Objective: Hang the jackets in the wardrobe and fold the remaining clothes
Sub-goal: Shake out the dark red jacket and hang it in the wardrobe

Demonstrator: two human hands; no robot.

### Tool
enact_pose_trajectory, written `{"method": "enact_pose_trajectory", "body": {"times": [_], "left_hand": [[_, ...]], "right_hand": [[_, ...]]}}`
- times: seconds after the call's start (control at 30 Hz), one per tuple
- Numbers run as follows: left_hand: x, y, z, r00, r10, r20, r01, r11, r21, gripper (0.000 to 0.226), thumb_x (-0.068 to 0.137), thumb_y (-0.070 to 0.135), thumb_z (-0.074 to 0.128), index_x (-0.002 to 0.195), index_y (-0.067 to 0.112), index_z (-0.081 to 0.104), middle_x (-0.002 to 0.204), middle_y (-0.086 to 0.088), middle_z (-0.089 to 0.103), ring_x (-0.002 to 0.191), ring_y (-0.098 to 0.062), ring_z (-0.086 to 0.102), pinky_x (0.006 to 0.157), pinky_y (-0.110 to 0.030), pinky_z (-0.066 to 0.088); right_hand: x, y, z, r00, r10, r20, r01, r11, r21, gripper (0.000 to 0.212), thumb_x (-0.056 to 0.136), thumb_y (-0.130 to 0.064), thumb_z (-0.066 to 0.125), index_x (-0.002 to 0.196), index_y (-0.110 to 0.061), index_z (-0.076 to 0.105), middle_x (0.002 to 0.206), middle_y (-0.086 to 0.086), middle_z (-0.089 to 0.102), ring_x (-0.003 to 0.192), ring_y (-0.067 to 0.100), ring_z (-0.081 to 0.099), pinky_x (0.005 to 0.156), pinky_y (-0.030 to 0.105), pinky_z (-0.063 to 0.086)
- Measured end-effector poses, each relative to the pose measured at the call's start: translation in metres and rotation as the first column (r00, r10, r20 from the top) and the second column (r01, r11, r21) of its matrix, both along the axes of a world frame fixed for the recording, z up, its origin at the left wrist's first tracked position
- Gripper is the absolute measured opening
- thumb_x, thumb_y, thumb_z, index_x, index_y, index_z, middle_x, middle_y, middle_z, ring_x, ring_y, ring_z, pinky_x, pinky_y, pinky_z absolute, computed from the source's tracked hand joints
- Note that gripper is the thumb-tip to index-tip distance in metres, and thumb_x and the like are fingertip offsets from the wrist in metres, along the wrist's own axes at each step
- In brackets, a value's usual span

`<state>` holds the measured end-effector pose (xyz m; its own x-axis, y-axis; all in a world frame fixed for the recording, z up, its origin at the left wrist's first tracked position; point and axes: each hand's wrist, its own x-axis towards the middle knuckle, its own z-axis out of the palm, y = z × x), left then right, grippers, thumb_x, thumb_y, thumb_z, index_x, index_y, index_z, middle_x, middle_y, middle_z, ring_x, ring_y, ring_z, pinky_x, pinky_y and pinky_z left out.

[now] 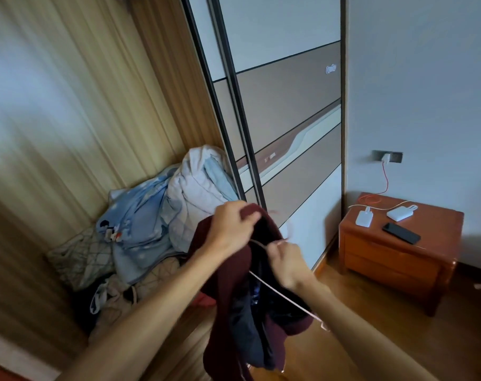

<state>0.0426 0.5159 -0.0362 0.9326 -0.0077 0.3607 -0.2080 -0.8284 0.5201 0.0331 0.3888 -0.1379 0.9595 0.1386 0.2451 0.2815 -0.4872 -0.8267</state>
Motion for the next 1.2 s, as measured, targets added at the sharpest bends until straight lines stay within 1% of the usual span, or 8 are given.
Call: {"method": "enact_pose_trajectory", "body": {"times": [0.27,0.43,0.6,0.73,0.9,0.97,1.03,1.2], "left_hand": [[-0.015,0.018,0.003,0.976,-0.168,-0.136,0.153,0.981,-0.115,0.015,0.085,0.036,0.076,0.089,0.022,0.077,0.084,0.006,0.074,0.079,-0.008,0.067,0.067,-0.024,0.047],[0.002,0.037,-0.004,0.957,-0.287,-0.044,0.269,0.819,0.507,0.048,0.085,0.07,0.055,0.102,0.027,0.066,0.112,0.013,0.058,0.108,-0.009,0.049,0.091,-0.033,0.043],[0.01,0.017,-0.009,0.94,-0.222,-0.258,0.335,0.741,0.582,0.062,0.084,0.074,0.054,0.066,0.015,0.047,0.071,0.003,0.054,0.072,-0.016,0.053,0.062,-0.034,0.036],[0.01,-0.008,-0.018,0.902,-0.261,-0.344,0.413,0.753,0.513,0.057,0.09,0.065,0.055,0.063,0.02,0.035,0.06,0.006,0.047,0.054,-0.011,0.046,0.05,-0.029,0.027],[0.019,-0.014,-0.014,0.917,-0.257,-0.306,0.386,0.766,0.514,0.053,0.093,0.06,0.055,0.063,0.019,0.037,0.063,0.004,0.049,0.056,-0.011,0.046,0.051,-0.028,0.029],[0.026,-0.004,-0.014,0.928,-0.231,-0.293,0.354,0.796,0.492,0.058,0.09,0.065,0.053,0.065,0.014,0.044,0.066,0.0,0.056,0.06,-0.015,0.053,0.055,-0.031,0.036],[0.028,0.005,-0.015,0.945,-0.209,-0.25,0.31,0.815,0.49,0.068,0.087,0.071,0.051,0.068,0.006,0.049,0.067,-0.006,0.06,0.064,-0.021,0.057,0.059,-0.035,0.041],[0.011,0.017,-0.002,0.952,-0.272,-0.138,0.305,0.863,0.403,0.064,0.081,0.073,0.05,0.058,0.013,0.053,0.055,0.0,0.06,0.054,-0.016,0.058,0.054,-0.034,0.044]], "right_hand": [[0.01,-0.014,-0.005,0.976,-0.211,-0.045,0.216,0.946,0.242,0.053,0.1,-0.021,0.044,0.05,-0.017,0.027,0.046,-0.001,0.033,0.05,0.016,0.031,0.054,0.036,0.027],[0.011,-0.035,-0.002,0.978,-0.205,-0.035,0.202,0.896,0.396,0.041,0.087,-0.032,0.044,0.052,-0.019,0.026,0.048,-0.004,0.027,0.049,0.01,0.025,0.049,0.028,0.022],[0.016,-0.057,-0.002,0.988,-0.151,0.015,0.138,0.935,0.326,0.045,0.082,-0.038,0.041,0.048,-0.012,0.027,0.046,0.001,0.028,0.047,0.013,0.028,0.05,0.036,0.023],[0.021,-0.082,-0.009,0.981,-0.174,0.079,0.161,0.974,0.158,0.047,0.095,-0.03,0.047,0.052,-0.018,0.034,0.048,-0.007,0.037,0.049,0.009,0.036,0.055,0.032,0.028],[0.003,-0.113,-0.057,0.855,-0.33,0.4,0.338,0.94,0.053,0.014,0.098,-0.032,0.055,0.107,-0.021,0.057,0.107,-0.012,0.053,0.1,0.005,0.047,0.089,0.017,0.036],[-0.012,-0.123,-0.09,0.902,-0.296,0.315,0.32,0.947,-0.026,0.008,0.093,-0.032,0.054,0.097,-0.026,0.056,0.093,-0.011,0.057,0.084,0.008,0.051,0.074,0.023,0.042],[-0.022,-0.125,-0.128,0.98,-0.2,0.013,0.199,0.962,-0.188,0.011,0.083,-0.036,0.051,0.086,-0.027,0.055,0.08,-0.01,0.061,0.072,0.013,0.057,0.061,0.031,0.047],[-0.012,-0.11,-0.212,0.839,-0.138,-0.526,-0.105,0.909,-0.404,0.039,0.089,-0.028,0.049,0.123,-0.014,0.062,0.122,0.008,0.065,0.111,0.026,0.063,0.088,0.035,0.053]]}}
